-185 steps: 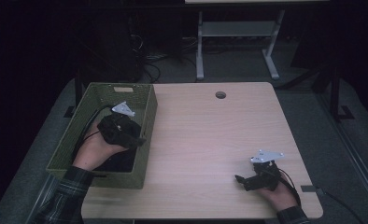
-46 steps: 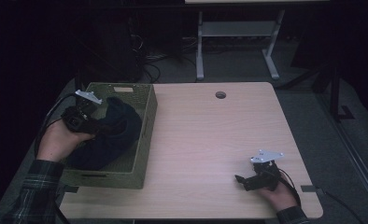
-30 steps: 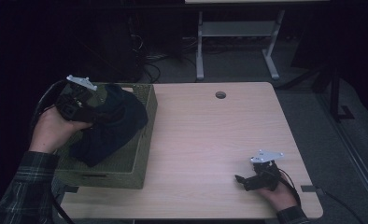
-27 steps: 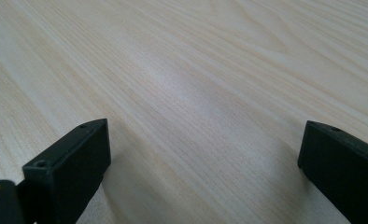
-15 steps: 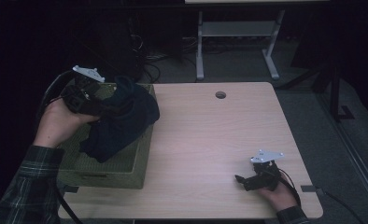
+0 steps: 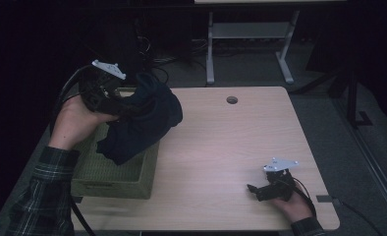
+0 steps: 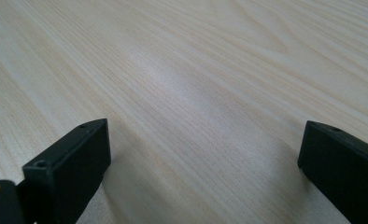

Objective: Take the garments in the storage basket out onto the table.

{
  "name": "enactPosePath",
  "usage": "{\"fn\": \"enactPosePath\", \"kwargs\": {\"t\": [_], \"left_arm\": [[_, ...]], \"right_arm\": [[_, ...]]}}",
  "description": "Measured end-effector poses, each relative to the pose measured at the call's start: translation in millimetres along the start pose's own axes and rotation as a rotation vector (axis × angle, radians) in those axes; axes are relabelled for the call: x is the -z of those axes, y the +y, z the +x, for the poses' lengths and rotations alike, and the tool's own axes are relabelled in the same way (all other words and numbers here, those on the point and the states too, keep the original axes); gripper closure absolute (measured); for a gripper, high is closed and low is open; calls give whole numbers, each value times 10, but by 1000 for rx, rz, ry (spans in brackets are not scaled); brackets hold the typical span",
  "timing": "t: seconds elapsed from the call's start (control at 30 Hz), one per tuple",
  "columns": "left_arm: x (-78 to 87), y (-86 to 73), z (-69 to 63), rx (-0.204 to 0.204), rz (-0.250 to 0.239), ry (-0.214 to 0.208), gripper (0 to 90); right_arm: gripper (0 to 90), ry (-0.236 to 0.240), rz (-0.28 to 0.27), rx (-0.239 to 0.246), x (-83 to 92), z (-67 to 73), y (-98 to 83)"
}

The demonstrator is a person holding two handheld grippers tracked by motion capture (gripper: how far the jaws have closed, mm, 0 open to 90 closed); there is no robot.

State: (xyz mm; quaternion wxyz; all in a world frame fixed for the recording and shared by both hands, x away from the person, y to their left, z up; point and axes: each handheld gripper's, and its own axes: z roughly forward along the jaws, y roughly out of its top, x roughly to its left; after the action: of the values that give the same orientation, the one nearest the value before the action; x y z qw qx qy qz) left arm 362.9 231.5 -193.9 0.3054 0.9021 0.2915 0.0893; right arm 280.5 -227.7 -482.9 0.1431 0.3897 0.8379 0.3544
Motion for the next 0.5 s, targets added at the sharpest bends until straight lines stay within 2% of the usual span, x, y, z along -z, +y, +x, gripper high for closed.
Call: {"fn": "enactPosePath", "kwargs": {"t": [0.5], "left_arm": [[-83,354,-189,-38,-26,-12,731]], "right_arm": [[19,0,0,-1,0,1,0]]}}
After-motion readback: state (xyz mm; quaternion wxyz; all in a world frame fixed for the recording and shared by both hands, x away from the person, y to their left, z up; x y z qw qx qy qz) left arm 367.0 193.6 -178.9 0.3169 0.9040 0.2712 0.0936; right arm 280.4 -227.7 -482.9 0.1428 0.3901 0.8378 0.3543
